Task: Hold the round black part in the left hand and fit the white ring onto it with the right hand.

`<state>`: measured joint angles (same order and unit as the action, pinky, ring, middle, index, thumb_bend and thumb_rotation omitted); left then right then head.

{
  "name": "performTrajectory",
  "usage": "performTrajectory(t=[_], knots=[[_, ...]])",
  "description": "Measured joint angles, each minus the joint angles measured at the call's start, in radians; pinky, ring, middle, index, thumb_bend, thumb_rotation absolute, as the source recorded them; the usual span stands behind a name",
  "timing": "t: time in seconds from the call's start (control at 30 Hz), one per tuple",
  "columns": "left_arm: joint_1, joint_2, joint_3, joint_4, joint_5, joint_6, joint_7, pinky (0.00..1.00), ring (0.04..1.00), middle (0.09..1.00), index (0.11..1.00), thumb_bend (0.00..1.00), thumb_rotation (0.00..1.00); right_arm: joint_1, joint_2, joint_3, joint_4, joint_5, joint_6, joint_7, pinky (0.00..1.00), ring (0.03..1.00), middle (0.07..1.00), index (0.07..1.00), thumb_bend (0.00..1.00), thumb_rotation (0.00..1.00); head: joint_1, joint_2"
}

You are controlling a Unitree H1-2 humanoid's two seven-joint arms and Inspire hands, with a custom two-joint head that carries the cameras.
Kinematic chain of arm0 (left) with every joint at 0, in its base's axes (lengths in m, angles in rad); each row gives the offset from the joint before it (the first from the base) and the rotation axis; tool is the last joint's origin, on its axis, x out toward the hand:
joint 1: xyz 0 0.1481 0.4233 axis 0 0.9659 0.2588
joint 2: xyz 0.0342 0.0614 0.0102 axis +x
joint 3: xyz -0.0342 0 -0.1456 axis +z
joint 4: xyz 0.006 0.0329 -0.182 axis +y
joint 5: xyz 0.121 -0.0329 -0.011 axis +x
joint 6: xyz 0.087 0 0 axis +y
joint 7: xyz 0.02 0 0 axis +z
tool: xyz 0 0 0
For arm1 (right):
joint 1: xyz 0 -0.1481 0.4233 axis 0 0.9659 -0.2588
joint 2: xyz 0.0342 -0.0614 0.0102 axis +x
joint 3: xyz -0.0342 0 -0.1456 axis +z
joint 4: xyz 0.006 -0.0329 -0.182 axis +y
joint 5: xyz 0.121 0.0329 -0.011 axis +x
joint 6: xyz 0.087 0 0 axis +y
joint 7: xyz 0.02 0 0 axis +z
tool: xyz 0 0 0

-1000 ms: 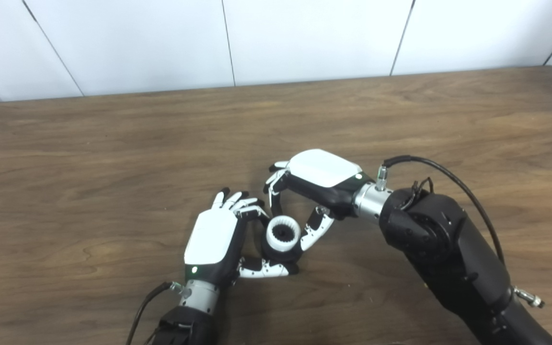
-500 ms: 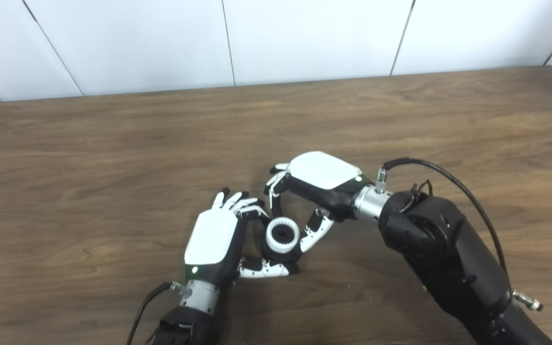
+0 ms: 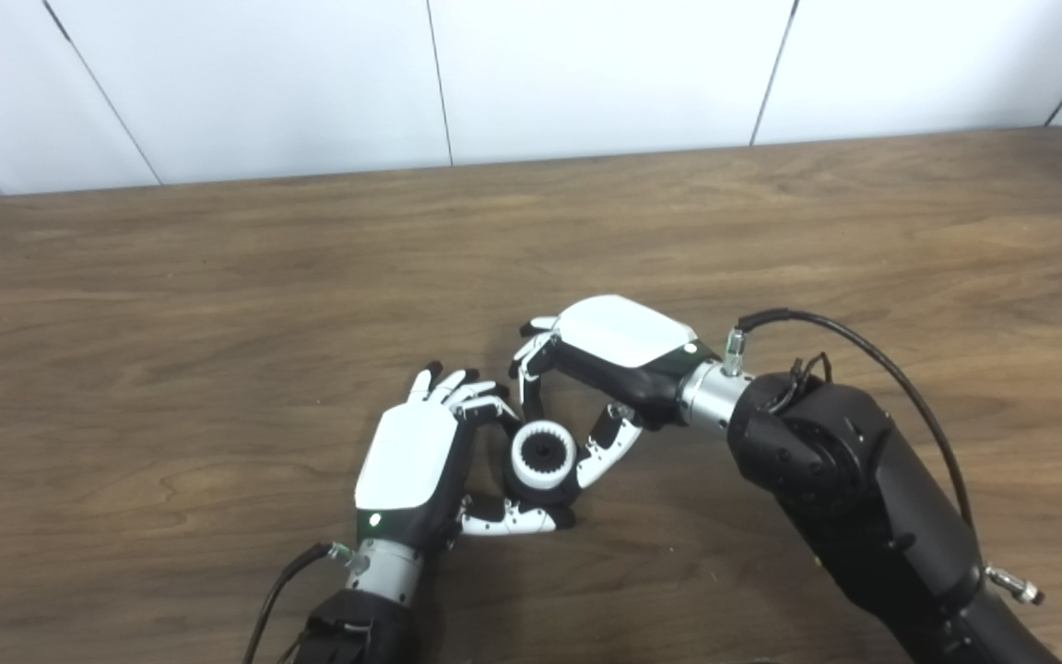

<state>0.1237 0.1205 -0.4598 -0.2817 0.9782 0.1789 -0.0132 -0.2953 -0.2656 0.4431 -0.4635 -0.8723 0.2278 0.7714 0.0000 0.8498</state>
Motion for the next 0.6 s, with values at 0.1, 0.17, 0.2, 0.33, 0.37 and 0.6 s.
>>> performTrajectory(t=[0.1,0.17,0.2,0.33,0.37,0.6], knots=[[0.000,0.000,0.000,0.000,0.000,0.000,0.000,1.00,0.899,0.787,0.483,0.52,0.05,0.000,0.000,-0.001,0.000,0.000,0.000,0.000,0.92,0.920,0.799,0.487,0.52,0.14,0.000,-0.002],[0.000,0.000,0.000,0.000,-0.001,0.000,0.000,1.00,0.900,0.787,0.483,0.52,0.05,0.000,0.000,-0.001,0.000,-0.002,0.000,0.000,0.92,0.919,0.802,0.489,0.52,0.14,0.002,-0.002],[0.000,0.000,0.000,0.000,-0.001,0.000,0.000,1.00,0.899,0.787,0.483,0.52,0.05,0.000,0.000,-0.001,0.000,-0.002,0.000,0.000,0.91,0.919,0.805,0.490,0.52,0.15,0.002,-0.002],[-0.001,0.000,0.000,0.000,0.000,0.001,0.000,1.00,0.899,0.787,0.483,0.52,0.05,0.000,-0.001,-0.006,0.004,0.004,-0.001,0.000,0.92,0.929,0.836,0.493,0.52,0.15,0.002,-0.002],[-0.001,0.000,0.000,0.000,0.000,0.001,0.000,1.00,0.898,0.786,0.483,0.52,0.05,0.000,-0.001,-0.007,0.005,0.006,-0.001,0.000,0.92,0.935,0.849,0.558,0.73,0.22,0.002,-0.002],[-0.002,-0.001,0.000,0.000,0.000,0.002,0.000,1.00,0.900,0.785,0.482,0.52,0.05,-0.001,-0.007,-0.014,0.005,0.006,0.000,0.003,0.94,0.960,0.895,0.656,1.00,0.32,-0.002,0.000]])
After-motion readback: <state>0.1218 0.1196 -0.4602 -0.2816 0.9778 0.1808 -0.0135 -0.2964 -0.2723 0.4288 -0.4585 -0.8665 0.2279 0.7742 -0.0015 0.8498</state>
